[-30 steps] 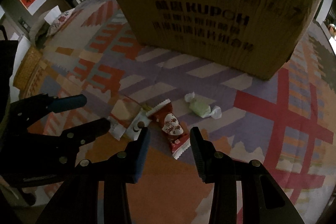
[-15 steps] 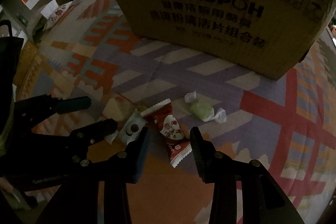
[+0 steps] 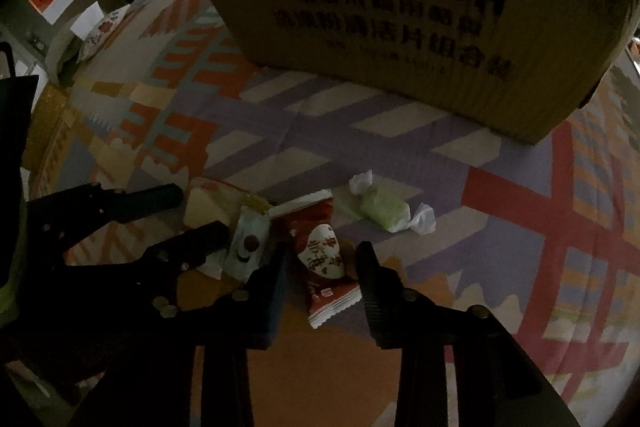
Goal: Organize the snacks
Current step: 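Grasp the white packet with the left gripper while the right grasps the red-and-white bag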
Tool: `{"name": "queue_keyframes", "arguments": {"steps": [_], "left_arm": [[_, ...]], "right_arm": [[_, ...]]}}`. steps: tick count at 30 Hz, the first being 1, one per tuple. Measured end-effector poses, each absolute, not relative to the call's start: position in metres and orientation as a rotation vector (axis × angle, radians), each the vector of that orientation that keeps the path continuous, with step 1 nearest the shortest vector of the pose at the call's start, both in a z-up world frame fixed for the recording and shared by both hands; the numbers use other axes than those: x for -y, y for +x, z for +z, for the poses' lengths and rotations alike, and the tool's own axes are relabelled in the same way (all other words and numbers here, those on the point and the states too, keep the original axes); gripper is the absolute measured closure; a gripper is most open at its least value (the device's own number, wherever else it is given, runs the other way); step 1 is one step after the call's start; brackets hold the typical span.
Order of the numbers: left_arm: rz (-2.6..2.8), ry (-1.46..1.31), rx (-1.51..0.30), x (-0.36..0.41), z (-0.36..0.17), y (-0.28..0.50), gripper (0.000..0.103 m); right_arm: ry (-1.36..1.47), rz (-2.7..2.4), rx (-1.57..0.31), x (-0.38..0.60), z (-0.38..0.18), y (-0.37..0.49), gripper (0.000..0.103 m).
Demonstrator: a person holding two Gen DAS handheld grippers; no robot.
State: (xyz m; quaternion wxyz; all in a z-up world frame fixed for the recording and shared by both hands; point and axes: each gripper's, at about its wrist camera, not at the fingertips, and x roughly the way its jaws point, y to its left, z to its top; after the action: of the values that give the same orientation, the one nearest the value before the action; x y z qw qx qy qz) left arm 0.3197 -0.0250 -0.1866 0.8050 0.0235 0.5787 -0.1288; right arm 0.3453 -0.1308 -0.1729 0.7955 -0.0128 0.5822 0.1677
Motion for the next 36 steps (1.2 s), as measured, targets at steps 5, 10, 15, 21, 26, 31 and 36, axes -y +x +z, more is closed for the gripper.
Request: {"name": "queue_keyframes", "arguments": {"steps": [5,10,15,21,26,31,36], "left_arm": [[-0.285,0.037,-1.236,0.022,-0.187,0.319,0.071],[-0.280,0.003,-1.248,0.024,-0.186,0.322,0.074],[-0.284,-0.005,-1.231,0.009,-0.173,0.317,0.083],[-0.296,-0.040,-1.233,0.006,-0.174,0.316,0.084],[-0.314,-0.066,-1.216,-0.007,-0.167,0.313,0.087],[-0.319,-0.072,-1.167,-0.006,-0.158,0.307,0.091],[-0.317,-0.081,-1.155,-0.004,-0.153,0.303,0.091]], "right_arm": [[-0.032,0.364,-1.252,0.129,-0.173,0.344,0.078],[-0.020,0.357,-1.255,0.130,-0.173,0.341,0.079],[-0.016,0.356,-1.246,0.130,-0.170,0.338,0.079],[-0.021,0.352,-1.234,0.129,-0.165,0.333,0.079],[-0.013,0.344,-1.229,0.130,-0.163,0.330,0.079],[0.005,0.346,-1.219,0.130,-0.160,0.325,0.079],[0.014,0.347,-1.207,0.129,-0.156,0.322,0.079]]}}
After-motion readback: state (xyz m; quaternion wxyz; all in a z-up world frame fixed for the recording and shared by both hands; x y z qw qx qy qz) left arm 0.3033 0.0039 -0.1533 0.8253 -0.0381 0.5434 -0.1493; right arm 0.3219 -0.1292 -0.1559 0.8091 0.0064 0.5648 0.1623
